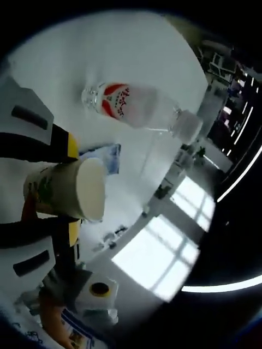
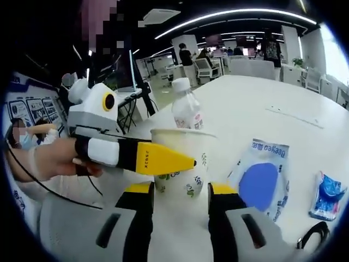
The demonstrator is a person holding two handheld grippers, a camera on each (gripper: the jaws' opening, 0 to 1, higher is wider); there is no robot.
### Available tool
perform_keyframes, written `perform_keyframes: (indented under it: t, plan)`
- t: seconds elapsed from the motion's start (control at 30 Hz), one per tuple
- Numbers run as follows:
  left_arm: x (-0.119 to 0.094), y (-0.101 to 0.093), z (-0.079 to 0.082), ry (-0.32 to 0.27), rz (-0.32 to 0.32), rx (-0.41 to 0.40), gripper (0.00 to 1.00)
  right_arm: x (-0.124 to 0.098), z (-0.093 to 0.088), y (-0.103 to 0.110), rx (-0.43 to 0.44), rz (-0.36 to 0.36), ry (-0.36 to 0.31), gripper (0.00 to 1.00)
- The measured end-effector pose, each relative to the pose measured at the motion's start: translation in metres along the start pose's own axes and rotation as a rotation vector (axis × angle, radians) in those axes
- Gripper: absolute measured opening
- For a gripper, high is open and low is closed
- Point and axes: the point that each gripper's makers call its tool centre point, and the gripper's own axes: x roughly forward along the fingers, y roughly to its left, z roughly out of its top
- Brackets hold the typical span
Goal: Arrange the tabletop items into an orderly group along one side of the table until the central work area is clear of visible clutter.
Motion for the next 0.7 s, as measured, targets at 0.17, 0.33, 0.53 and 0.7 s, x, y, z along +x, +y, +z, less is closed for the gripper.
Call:
perform_keyframes:
  t: [0.17, 0.33, 0.53, 0.7]
  plan:
    - [-0.005, 0.009, 0.002, -0.002, 0.037, 0.092, 0.35, -0.008, -0.007, -0.008, 0.029, 0.002, 0.031, 0.36]
    - [-0.008, 0.017, 0.001, -0.010, 0.047, 0.162, 0.34, -0.018, -0.002, -0.020, 0.041, -0.017, 0.038, 0.34]
    - [-0.009, 0.014, -0.007, 0.019, 0.000, 0.341, 0.34, -0.027, 0.017, -0.036, 0.066, -0.027, 0.022, 0.34]
    - [-0.008, 0.007, -0.018, 0.045, -0.049, 0.474, 0.34, -0.029, 0.037, -0.039, 0.054, -0.014, 0.019, 0.32]
